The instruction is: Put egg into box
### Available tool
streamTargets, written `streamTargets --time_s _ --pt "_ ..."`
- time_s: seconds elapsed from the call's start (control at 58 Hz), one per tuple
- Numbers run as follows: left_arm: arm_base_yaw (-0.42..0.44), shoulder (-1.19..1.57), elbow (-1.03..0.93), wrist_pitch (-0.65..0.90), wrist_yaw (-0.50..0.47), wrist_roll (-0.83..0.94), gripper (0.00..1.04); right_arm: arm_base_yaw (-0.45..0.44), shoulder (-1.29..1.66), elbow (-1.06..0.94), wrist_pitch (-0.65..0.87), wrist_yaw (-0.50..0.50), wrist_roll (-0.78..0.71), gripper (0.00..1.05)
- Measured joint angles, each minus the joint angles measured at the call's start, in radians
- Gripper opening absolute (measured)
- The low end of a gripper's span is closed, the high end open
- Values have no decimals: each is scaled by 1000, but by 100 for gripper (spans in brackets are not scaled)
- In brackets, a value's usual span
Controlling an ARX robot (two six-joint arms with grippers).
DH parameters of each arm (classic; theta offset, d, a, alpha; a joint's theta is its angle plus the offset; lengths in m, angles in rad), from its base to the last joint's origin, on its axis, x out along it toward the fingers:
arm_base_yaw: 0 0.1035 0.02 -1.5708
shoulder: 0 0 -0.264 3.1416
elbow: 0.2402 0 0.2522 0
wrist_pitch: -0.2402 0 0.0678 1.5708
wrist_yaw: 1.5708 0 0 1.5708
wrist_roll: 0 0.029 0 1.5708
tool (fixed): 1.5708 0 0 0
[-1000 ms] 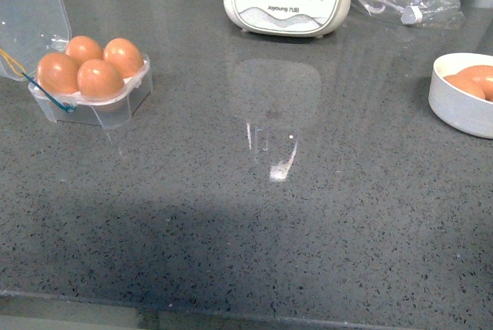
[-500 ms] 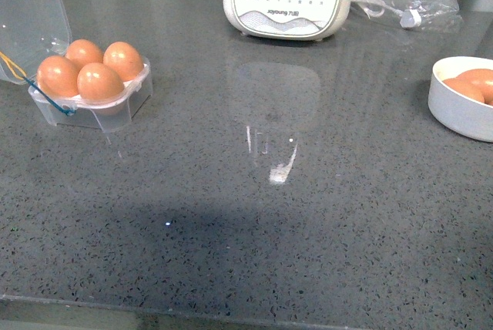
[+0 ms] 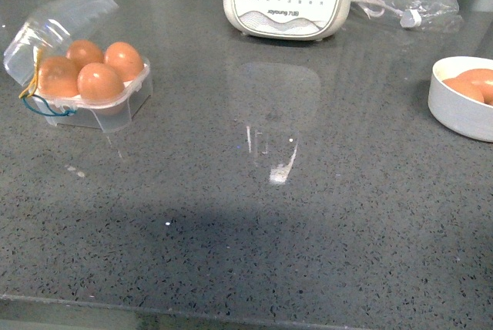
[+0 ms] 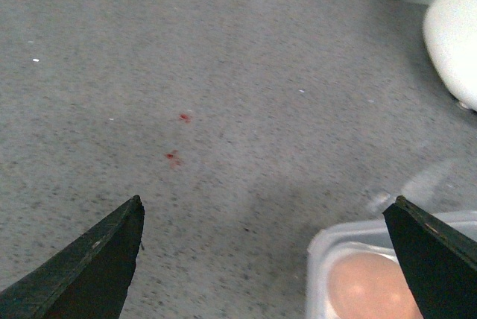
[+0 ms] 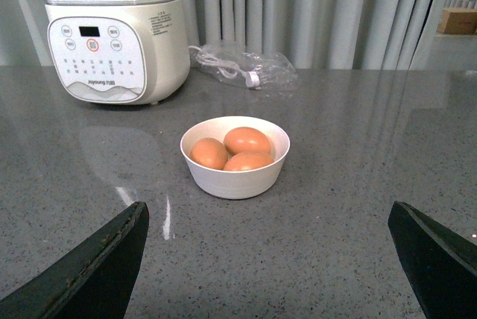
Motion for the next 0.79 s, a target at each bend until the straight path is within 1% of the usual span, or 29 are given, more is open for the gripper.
streamTargets --time_s 0.224,0.276,0.379,0.552,0.793 --pt "-69 -76 -54 -44 66 21 98 0 0 0 0 0 0 97" --pt "-85 -97 -64 -77 98 40 98 0 0 0 0 0 0 97" --pt "-109 -108 -70 -121 108 69 98 0 0 0 0 0 0 97" --pt "-114 -108 -72 -138 106 90 98 0 0 0 0 0 0 97" --pt "-100 -150 -80 -117 112 89 98 0 0 0 0 0 0 97"
